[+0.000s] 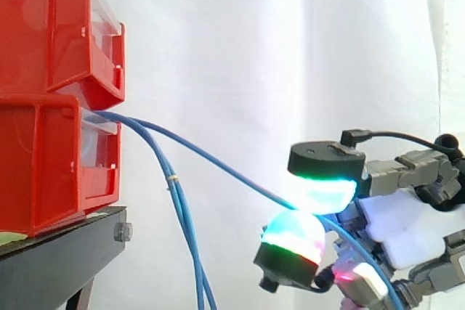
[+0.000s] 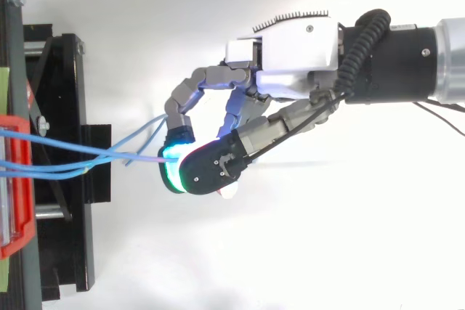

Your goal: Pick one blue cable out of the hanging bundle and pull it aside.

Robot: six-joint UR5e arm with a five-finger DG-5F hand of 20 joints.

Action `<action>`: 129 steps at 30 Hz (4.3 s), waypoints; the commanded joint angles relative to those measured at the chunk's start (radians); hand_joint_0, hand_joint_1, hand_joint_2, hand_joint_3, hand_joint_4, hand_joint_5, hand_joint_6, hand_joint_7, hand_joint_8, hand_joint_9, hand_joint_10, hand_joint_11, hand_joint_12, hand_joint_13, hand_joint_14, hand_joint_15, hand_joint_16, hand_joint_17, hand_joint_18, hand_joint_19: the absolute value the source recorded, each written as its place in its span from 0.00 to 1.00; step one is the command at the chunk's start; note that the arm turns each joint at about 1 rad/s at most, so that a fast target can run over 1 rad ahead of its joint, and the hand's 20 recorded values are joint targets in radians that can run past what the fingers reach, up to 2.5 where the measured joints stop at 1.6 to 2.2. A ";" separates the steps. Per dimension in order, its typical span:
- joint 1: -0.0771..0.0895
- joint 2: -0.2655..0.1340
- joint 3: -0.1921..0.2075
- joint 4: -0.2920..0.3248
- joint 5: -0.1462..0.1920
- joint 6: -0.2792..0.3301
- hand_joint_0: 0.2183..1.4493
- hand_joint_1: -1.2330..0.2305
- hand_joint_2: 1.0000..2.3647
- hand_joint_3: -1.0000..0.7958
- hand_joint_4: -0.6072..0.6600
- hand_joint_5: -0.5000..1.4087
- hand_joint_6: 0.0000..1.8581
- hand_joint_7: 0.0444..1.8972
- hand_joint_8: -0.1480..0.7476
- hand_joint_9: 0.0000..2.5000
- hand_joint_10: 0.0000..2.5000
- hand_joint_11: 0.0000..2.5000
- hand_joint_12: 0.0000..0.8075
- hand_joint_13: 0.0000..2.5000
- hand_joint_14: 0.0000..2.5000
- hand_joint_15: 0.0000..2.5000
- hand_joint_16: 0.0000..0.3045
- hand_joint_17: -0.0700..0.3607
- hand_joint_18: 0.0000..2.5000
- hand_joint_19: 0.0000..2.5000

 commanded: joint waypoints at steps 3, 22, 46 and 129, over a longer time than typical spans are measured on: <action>0.000 0.001 -0.029 0.057 0.000 0.005 0.26 0.25 0.27 0.55 0.38 0.24 0.49 0.59 0.49 0.50 0.01 0.20 0.38 0.43 0.01 0.21 0.20 0.48 0.36 0.16; 0.000 0.000 -0.118 0.253 0.003 0.013 0.26 0.25 0.26 0.55 0.38 0.24 0.49 0.59 0.48 0.50 0.01 0.20 0.38 0.43 0.01 0.21 0.20 0.48 0.36 0.16; 0.011 0.000 -0.295 0.520 0.037 0.021 0.26 0.25 0.26 0.55 0.38 0.24 0.49 0.59 0.49 0.50 0.01 0.20 0.38 0.43 0.01 0.21 0.20 0.48 0.36 0.16; 0.031 0.000 -0.348 0.612 0.081 -0.024 0.26 0.26 0.26 0.55 0.38 0.24 0.49 0.59 0.49 0.50 0.01 0.20 0.38 0.43 0.01 0.21 0.20 0.48 0.36 0.16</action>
